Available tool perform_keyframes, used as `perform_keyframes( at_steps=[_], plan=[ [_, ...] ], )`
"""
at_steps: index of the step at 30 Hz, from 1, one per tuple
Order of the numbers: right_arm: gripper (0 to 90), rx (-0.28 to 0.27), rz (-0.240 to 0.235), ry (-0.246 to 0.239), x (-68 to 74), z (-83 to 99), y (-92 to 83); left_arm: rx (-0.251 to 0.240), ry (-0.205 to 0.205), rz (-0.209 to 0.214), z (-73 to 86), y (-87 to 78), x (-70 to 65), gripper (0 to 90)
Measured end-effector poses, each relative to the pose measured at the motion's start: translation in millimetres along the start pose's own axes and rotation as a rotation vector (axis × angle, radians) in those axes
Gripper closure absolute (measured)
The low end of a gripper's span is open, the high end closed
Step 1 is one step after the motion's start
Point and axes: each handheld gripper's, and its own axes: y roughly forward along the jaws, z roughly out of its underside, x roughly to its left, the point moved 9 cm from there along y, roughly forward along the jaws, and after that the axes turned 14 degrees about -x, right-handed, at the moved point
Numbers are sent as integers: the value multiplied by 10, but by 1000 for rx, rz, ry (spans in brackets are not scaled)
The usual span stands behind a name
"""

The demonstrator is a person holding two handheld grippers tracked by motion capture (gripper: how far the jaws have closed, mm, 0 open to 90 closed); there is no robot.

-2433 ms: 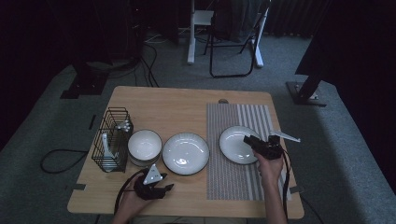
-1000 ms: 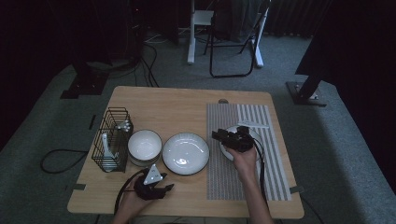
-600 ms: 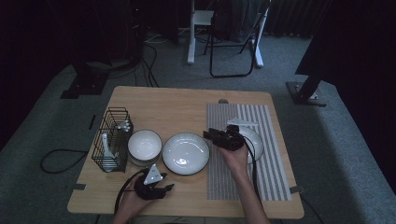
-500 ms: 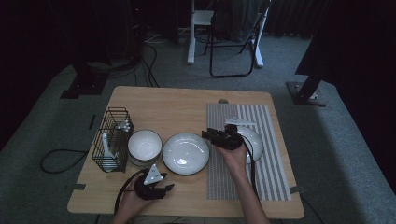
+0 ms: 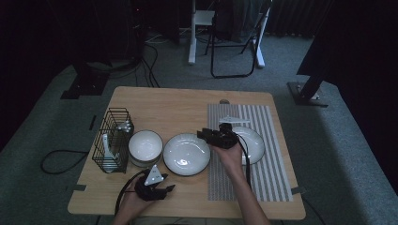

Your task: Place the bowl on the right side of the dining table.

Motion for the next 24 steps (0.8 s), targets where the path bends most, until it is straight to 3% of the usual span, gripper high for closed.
perform_keyframes(
  at_steps=[24],
  plan=[
    [623,51,-36,-88,226,-98,346,-3,0,-3,-2,1,-4,474]
  ],
)
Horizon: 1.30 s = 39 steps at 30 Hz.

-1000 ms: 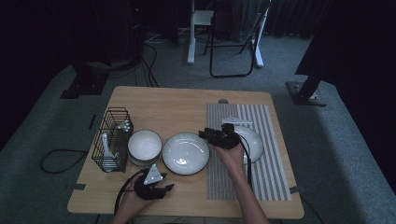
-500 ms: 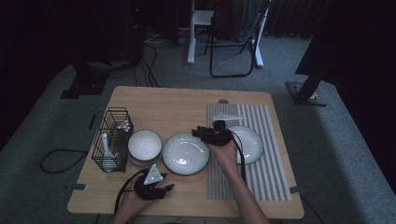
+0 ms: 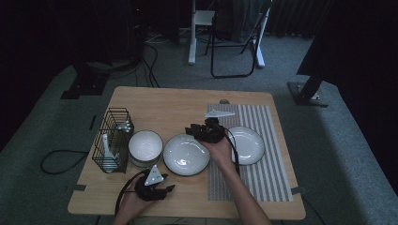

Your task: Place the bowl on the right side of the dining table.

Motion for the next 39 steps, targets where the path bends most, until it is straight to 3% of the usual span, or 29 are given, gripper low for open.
perform_keyframes(
  at_steps=[26,33,39],
  plan=[
    [638,61,-67,-56,288,-24,426,0,5,7,-3,5,-9,473],
    [638,96,-97,-96,477,-14,600,0,4,8,-4,7,-11,473],
    [662,124,-104,-104,569,22,741,1,5,9,-3,6,-12,473]
  ],
)
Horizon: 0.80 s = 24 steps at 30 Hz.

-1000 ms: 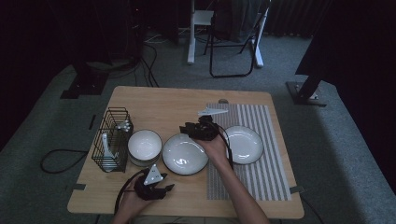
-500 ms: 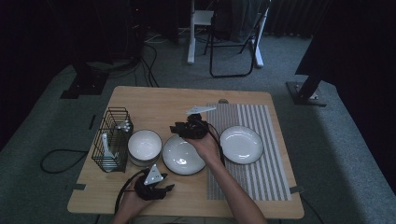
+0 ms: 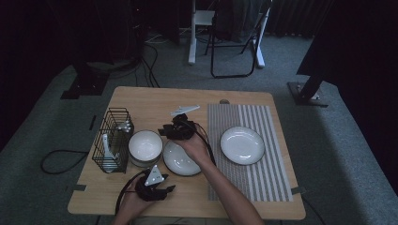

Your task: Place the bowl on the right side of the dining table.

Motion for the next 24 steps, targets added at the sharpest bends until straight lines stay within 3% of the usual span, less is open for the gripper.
perform_keyframes(
  at_steps=[11,24],
  plan=[
    [724,69,-16,-34,105,128,255,-2,1,2,-2,3,-6,473],
    [758,148,-5,-48,67,296,441,0,4,3,-1,3,-11,473]
  ],
)
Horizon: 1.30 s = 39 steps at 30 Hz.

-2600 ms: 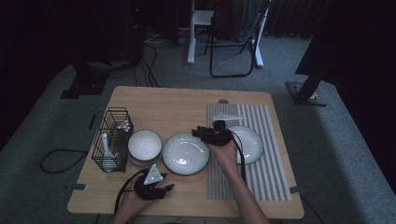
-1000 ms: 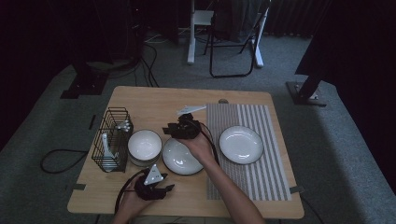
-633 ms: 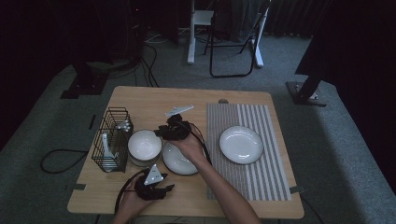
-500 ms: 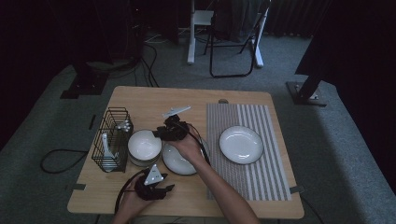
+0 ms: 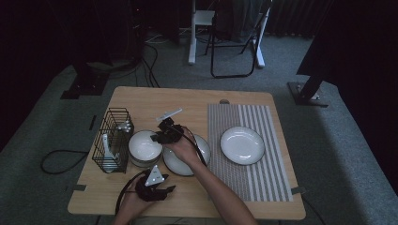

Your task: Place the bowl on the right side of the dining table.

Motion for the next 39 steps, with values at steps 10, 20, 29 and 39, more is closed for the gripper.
perform_keyframes(
  at_steps=[10,20,29,39],
  plan=[
    [823,29,36,-26,-17,54,56,0,1,2,0,0,-3,473],
    [830,19,52,-10,-12,45,37,0,1,2,0,0,-4,473],
    [825,-19,46,30,-11,14,8,-2,5,0,-2,0,-6,473],
    [824,-66,-8,145,-22,-33,-39,-2,6,2,-3,2,-7,473]
  ],
)
